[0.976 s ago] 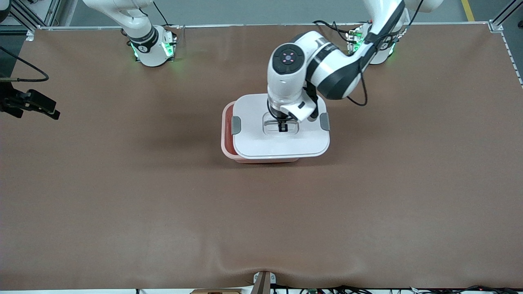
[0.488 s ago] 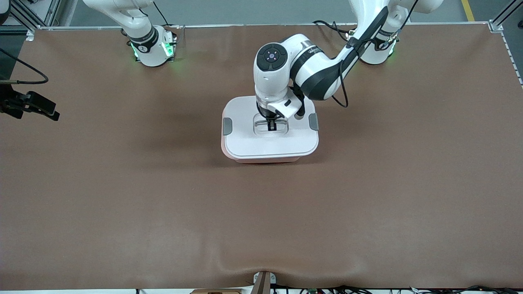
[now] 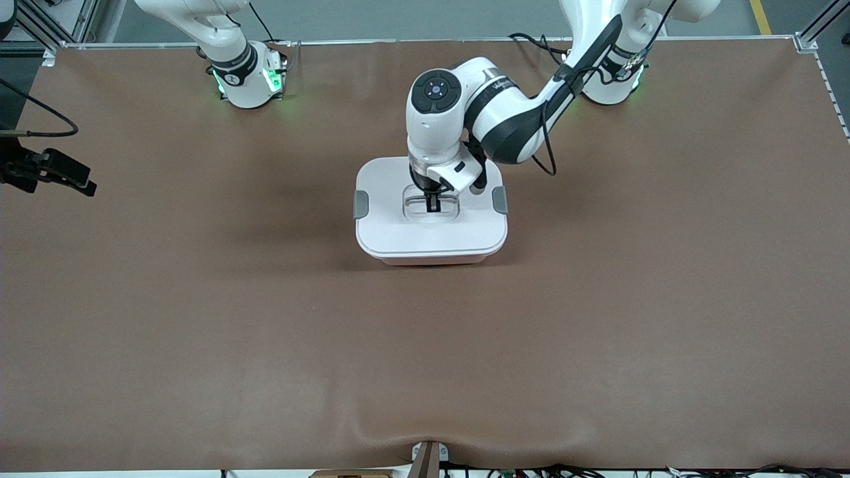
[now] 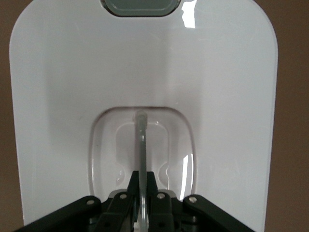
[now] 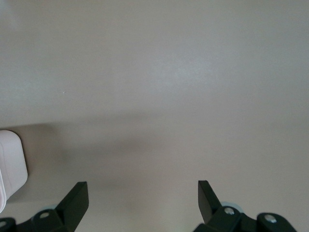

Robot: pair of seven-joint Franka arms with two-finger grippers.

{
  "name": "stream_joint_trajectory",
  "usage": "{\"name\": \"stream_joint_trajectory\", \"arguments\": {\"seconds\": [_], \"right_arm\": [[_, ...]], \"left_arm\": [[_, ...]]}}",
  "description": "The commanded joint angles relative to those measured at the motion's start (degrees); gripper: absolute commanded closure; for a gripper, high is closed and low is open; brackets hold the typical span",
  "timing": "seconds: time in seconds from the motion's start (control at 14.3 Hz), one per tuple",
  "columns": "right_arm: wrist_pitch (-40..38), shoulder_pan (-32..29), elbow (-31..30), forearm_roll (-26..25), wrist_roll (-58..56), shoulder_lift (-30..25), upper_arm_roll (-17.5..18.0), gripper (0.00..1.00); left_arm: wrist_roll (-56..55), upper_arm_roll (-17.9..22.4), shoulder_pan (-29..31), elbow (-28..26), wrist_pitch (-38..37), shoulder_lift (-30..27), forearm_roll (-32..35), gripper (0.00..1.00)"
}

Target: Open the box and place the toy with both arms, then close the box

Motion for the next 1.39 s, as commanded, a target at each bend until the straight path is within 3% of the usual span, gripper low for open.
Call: {"name": "stream_joint_trajectory", "arguments": {"seconds": [0.0,1.32], "right_arm": [[-0.31,-0.60,0.64,-0.26,0.67,0.32,0.64,0.00],[-0.57,-0.86,1.25,-0.61,0.76,0.15,0.55,0.00]], "left_arm": [[-1.11,-0.11,-0.56,1.42,0.04,0.84,2.17,1.00],[-3.83,-0.02,-2.68,0.02,0.21,2.33,5.43,1.00]]}}
